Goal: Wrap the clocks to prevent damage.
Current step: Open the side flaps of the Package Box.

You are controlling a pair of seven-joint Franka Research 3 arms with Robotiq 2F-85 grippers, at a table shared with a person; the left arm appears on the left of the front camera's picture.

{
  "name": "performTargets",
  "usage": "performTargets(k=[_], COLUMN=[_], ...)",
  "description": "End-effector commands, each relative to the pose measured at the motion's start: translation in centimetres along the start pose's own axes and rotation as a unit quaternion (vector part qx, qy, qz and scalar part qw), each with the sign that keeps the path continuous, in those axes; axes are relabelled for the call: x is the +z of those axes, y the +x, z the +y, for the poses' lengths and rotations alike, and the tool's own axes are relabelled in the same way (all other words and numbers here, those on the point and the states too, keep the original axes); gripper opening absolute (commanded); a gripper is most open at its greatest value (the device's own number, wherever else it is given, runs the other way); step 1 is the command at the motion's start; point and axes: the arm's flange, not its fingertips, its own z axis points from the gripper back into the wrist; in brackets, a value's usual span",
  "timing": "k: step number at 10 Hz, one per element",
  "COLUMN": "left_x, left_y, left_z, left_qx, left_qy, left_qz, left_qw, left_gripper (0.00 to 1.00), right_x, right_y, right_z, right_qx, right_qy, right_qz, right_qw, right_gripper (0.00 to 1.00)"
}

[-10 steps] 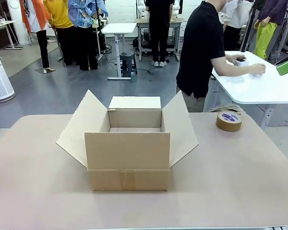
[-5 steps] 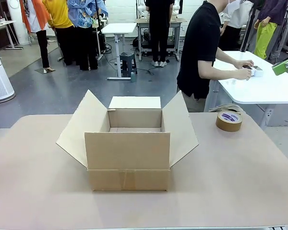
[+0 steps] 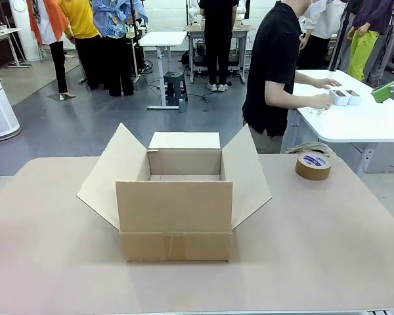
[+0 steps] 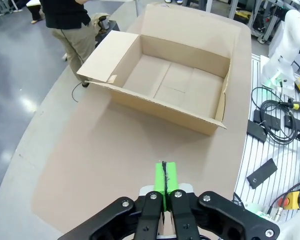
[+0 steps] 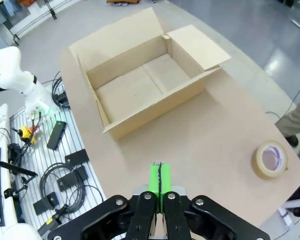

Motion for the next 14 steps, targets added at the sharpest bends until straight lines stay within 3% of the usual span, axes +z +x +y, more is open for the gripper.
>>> performTargets(k=[1,7,8,10,12,14], left_x=[0.1,0.0,-1.2,-4.5,-8.1,-13.6], left_y=[-0.1,0.0,2.1,8.0,13.1,16.9], left_z=[0.1,0.0,-0.5,-3.1,-5.5,-7.6], left_qx=[-0.008,0.0,0.004,0.025,0.047,0.082], left_qy=[0.005,0.001,-0.005,0.02,0.048,0.089], left_qz=[0.005,0.001,0.017,0.078,0.165,0.258], left_qw=[1.0,1.0,1.0,0.996,0.984,0.959], left_gripper=[0.0,0.0,0.0,0.0,0.0,0.0], right_x=[-0.1,0.0,-1.8,-7.3,-12.0,-17.0], right_y=[-0.5,-0.1,1.8,7.9,12.5,15.4], right_z=[0.0,0.1,1.4,6.8,10.0,13.6], right_qx=[0.02,0.005,-0.034,-0.105,-0.183,-0.174], right_qy=[0.008,-0.001,-0.011,-0.076,-0.093,-0.164], right_qz=[0.009,0.004,0.028,0.067,0.123,0.259], right_qw=[1.0,1.0,0.999,0.989,0.971,0.936], right_gripper=[0.0,0.01,0.01,0.01,0.01,0.01])
